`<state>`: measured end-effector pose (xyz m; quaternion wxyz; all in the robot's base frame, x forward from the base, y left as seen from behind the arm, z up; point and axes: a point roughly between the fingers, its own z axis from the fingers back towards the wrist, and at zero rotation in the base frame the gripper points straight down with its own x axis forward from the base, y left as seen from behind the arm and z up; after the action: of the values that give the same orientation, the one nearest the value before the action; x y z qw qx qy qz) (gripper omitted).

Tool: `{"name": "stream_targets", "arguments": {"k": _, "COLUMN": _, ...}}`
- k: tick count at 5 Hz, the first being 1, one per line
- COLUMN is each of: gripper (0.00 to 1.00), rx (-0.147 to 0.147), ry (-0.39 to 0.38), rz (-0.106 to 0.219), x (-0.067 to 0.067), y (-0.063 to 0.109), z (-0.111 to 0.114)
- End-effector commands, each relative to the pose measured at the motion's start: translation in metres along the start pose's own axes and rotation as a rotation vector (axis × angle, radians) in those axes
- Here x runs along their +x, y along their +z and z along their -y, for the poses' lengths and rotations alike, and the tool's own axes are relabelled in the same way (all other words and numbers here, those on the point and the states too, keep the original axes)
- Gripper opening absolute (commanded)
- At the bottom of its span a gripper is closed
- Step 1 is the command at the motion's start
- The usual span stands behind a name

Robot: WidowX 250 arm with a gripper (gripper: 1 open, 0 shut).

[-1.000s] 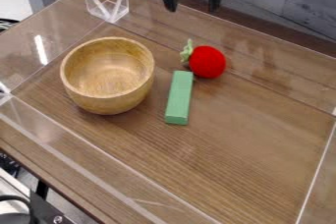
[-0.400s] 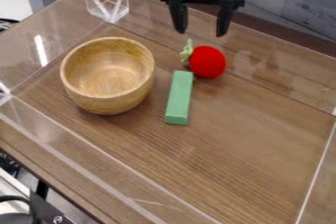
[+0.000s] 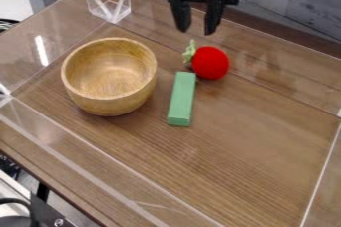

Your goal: Move the red fruit to the left

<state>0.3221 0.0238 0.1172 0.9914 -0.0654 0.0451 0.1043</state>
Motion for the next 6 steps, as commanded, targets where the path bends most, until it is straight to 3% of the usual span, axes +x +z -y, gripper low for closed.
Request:
{"name": "stream_targets", "arguments": {"k": 1, "gripper": 1.00, "rx": -0.020, "ry": -0.072, "rz": 0.079, "x": 0.003, "y": 0.027, "z": 0.015}}
{"name": "stream_targets", "arguments": {"k": 2, "gripper": 1.00, "rx": -0.031, "ry": -0.140, "rz": 0.085, "x": 0.004, "y": 0.029, "z": 0.032}}
{"name": "stream_targets", "arguments": {"k": 4, "gripper": 1.00, "rx": -0.039, "ry": -0.180, "rz": 0.095, "x": 0.007, "y": 0.008, "z": 0.005}}
{"name": "stream_targets", "arguments": {"k": 6, "gripper": 1.00, "rx": -0.069, "ry": -0.236, "rz": 0.129, "x": 0.000, "y": 0.026, "z": -0.013}}
